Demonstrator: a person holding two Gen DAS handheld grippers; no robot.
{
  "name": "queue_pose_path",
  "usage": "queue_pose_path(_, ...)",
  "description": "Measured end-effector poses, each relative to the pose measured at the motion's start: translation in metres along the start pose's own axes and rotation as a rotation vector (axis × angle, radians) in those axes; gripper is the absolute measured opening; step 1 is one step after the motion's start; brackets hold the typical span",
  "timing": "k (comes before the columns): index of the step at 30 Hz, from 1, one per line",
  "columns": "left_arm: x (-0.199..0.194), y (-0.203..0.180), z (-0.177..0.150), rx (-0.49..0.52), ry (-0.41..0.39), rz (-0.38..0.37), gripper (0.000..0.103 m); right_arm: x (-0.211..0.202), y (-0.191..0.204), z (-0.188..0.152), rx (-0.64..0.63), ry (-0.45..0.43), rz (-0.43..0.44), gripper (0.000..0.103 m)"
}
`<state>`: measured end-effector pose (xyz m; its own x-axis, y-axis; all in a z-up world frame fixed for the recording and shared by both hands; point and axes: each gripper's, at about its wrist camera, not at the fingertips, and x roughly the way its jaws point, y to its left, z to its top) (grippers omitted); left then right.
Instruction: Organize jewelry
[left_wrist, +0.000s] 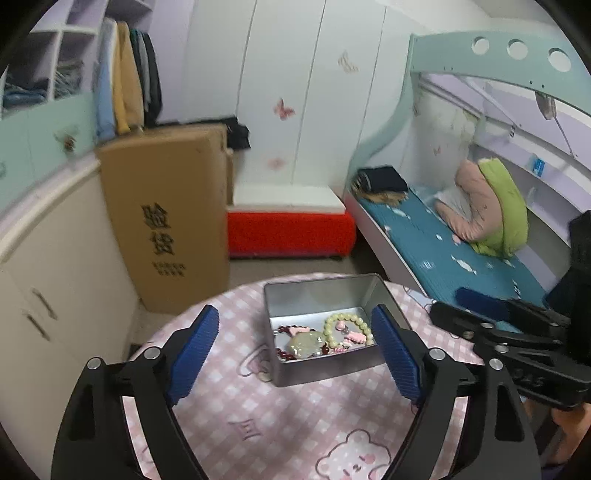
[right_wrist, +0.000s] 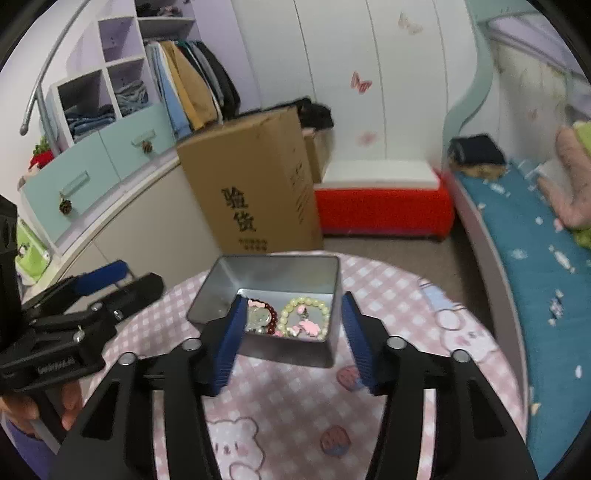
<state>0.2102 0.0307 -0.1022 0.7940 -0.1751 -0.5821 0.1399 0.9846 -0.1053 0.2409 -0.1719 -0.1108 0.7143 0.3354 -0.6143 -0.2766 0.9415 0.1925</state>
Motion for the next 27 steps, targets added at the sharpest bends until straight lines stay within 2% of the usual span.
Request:
queue_pose_path(3, -0.028, -0.003, -0.001, -0.001, -0.039, 0.047, 0.088, -0.034, 0.01, -0.004, -0.024, -0.053, -0.029, 0.068)
queue_pose_path(7, -0.063, -0.009, -0.007, -0.017, -0.077, 0.036, 0.089, -0.076, 0.027, -0.014, -0.058, -0.117, -0.082, 0.074)
queue_pose_path(11, -0.095, -0.02, -0.017, -0.01, -0.116, 0.041, 0.09, -0.113, 0.043, -0.025, -0.076, -0.159, -0.094, 0.075)
queue_pose_path(13, -0.109, -0.027, -0.023, 0.008, -0.116, 0.048, 0.097, -0.127, 0.048, -0.03, -0.087, -0.175, -0.103, 0.079)
queue_pose_path(19, -0.147, -0.04, -0.033, 0.05, -0.186, 0.083, 0.096, -0.169, 0.062, -0.042, -0.111, -0.233, -0.132, 0.079)
queue_pose_path(27, -0.194, -0.052, -0.04, 0.058, -0.305, 0.142, 0.096, -0.212, 0.08, -0.048, -0.131, -0.307, -0.145, 0.079)
